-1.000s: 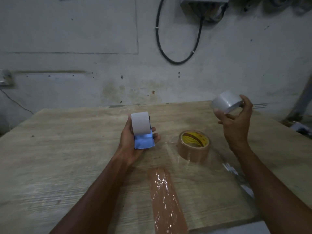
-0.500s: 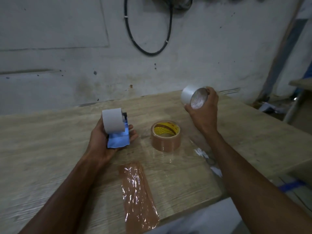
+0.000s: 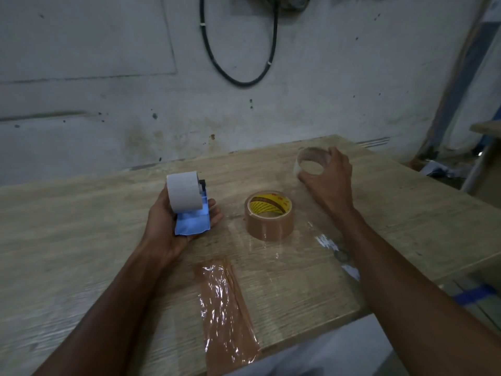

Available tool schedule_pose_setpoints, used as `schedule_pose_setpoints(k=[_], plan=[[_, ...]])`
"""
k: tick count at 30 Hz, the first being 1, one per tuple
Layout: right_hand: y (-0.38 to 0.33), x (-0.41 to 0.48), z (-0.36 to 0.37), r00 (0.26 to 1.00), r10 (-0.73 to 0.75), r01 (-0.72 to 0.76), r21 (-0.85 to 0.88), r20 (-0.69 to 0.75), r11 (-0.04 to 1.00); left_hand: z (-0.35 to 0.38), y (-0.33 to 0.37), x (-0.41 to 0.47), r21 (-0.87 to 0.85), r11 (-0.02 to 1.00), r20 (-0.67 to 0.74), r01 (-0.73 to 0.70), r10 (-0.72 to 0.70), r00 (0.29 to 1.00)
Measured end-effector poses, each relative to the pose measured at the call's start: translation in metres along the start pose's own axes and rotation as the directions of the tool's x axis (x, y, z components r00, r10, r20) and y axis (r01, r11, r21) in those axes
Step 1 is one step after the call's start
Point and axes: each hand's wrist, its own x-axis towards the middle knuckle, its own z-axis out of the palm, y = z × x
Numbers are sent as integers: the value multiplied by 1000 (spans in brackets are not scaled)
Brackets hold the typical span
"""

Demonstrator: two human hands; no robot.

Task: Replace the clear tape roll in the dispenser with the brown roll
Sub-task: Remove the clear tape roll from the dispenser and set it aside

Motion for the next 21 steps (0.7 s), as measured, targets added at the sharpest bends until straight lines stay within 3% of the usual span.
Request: schedule_pose_setpoints(k=[15,21], plan=[[2,-2,-3,983,157,-142,-150,92,978,-10,-1,10,0,1000,-14,-12,12,1000],[0,-5,-8,995,94,-75,-337,40,939,-8,-1,10,20,1000,-17,-2,2,1000]])
